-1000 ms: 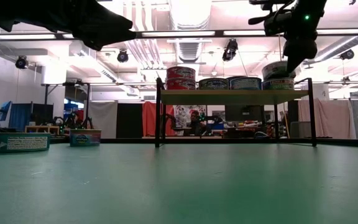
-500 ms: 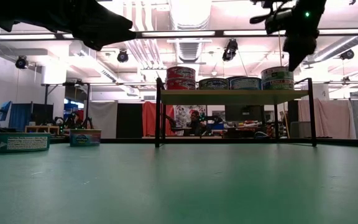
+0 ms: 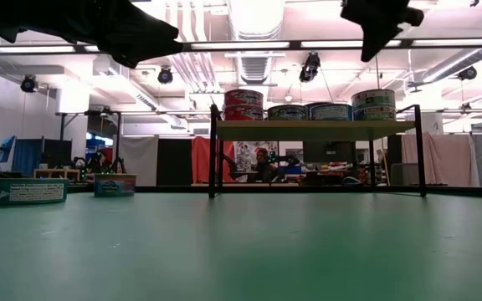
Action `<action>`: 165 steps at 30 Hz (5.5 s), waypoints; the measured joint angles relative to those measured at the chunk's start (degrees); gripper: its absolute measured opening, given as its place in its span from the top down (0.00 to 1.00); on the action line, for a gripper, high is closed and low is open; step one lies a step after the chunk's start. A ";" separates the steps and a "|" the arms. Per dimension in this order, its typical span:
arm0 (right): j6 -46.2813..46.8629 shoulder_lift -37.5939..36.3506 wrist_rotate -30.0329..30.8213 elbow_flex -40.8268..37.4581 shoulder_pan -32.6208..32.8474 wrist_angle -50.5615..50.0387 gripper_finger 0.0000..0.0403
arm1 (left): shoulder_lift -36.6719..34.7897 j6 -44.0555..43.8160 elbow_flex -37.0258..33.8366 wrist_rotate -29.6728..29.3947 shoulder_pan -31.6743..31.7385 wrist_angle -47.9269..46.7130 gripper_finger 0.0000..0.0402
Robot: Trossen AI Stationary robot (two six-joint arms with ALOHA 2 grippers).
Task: Stack canned seafood by type on shelf
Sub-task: Stack the green tuna can on top of the other green tuna can on the shelf
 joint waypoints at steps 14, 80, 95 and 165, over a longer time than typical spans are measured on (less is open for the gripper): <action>-5.22 0.00 -6.61 0.22 -12.71 3.98 0.98 | 0.00 -0.17 0.00 0.00 -0.01 0.48 0.42; -10.85 -0.76 -18.00 -6.70 -15.48 6.33 0.98 | 0.00 0.00 0.00 -0.02 -0.02 0.48 0.42; -10.24 -0.85 -17.78 -6.17 -15.48 2.22 0.98 | 0.00 0.00 0.00 -0.02 0.00 0.46 0.42; -10.43 -15.94 -4.90 -17.91 8.42 22.35 0.98 | 0.00 -5.57 0.01 -0.02 -0.18 0.46 0.42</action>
